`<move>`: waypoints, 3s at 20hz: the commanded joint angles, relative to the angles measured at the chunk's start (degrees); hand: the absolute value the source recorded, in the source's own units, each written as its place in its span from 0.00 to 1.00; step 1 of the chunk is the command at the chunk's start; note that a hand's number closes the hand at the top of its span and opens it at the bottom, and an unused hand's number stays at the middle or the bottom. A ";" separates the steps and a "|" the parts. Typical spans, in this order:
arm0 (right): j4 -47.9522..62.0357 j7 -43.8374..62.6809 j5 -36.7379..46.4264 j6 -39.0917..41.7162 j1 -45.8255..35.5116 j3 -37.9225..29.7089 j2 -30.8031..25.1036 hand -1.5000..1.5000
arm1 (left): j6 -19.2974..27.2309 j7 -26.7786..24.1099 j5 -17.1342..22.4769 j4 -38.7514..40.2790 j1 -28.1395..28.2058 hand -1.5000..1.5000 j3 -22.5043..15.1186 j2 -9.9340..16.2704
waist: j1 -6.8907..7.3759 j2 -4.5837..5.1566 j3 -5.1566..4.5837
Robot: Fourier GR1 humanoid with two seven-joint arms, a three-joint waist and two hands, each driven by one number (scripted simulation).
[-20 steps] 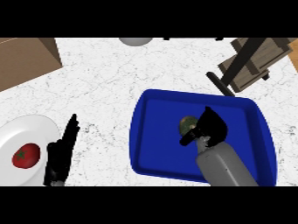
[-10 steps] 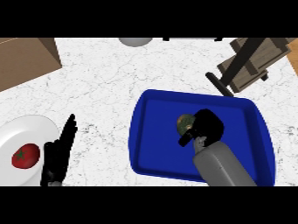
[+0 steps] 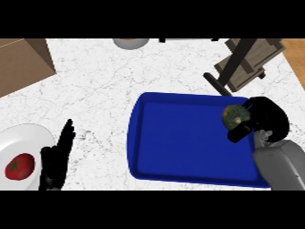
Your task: Pick the squash from the tray and place it in the tiered basket
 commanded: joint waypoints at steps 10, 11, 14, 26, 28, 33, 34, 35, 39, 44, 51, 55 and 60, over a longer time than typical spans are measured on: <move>-33.02 18.35 -9.48 10.61 -6.99 -21.63 -11.90 1.00 | 0.56 -0.26 -1.59 -0.29 2.04 0.50 -0.95 -0.75 | 0.01 -0.33 -0.12; -33.41 18.68 -9.29 9.52 -9.10 -23.63 -12.21 1.00 | 0.17 -0.94 -1.44 0.47 0.04 0.50 -0.08 -0.45 | 0.14 -0.11 -0.12; -36.33 21.08 -8.00 13.52 -15.68 -25.45 -17.40 1.00 | -1.31 -0.24 -0.79 0.98 -0.79 0.50 0.28 0.22 | 0.65 -0.04 -0.22; -23.94 18.91 -13.79 23.76 -34.81 -26.44 -31.94 1.00 | -1.47 1.43 -1.19 -0.14 -1.65 0.50 0.44 0.38 | 2.65 0.30 -0.25; -19.16 18.33 -12.30 23.37 -38.30 -24.91 -32.87 1.00 | -2.98 0.59 -1.17 0.91 -1.73 0.50 -0.15 0.56 | 3.25 0.60 -0.35; -6.20 13.19 -10.20 21.88 -45.66 -25.25 -34.31 1.00 | -2.06 2.27 -1.47 -0.59 -3.43 0.50 -0.21 -0.40 | 3.86 0.89 -0.14; -6.95 14.93 -8.61 21.61 -45.03 -22.48 -32.01 1.00 | -0.79 1.06 -2.19 1.30 -3.52 0.50 -0.64 -2.11 | 3.53 0.94 -0.14; -2.96 13.99 -6.93 20.51 -47.78 -21.16 -31.61 1.00 | -2.04 1.37 -2.15 1.27 -3.73 0.50 -1.19 -1.58 | 4.34 1.16 -0.20; 7.20 7.69 -3.73 17.15 -51.46 -21.34 -30.38 1.00 | -1.18 0.81 -2.64 0.92 -3.15 0.50 -0.87 -2.09 | 4.24 1.21 -0.03; 16.96 0.73 -1.85 15.61 -53.32 -21.66 -27.58 1.00 | -1.49 -0.90 -2.77 3.26 -3.14 0.50 0.21 -2.37 | 3.37 1.16 0.05; 28.04 -3.93 3.21 11.06 -57.65 -20.64 -23.31 1.00 | -2.56 -1.48 -2.47 3.70 -3.41 0.50 1.47 -2.53 | 3.22 1.08 0.07; 36.89 -9.51 6.15 4.78 -54.26 -21.98 -24.07 1.00 | -2.38 -0.91 -3.12 1.16 -1.05 0.50 0.83 -2.03 | 3.72 1.31 0.14; 41.75 -10.66 6.68 -3.66 -55.65 -24.31 -20.38 1.00 | -4.22 0.81 -2.89 1.11 -1.96 0.50 1.66 -0.75 | 3.53 1.28 0.13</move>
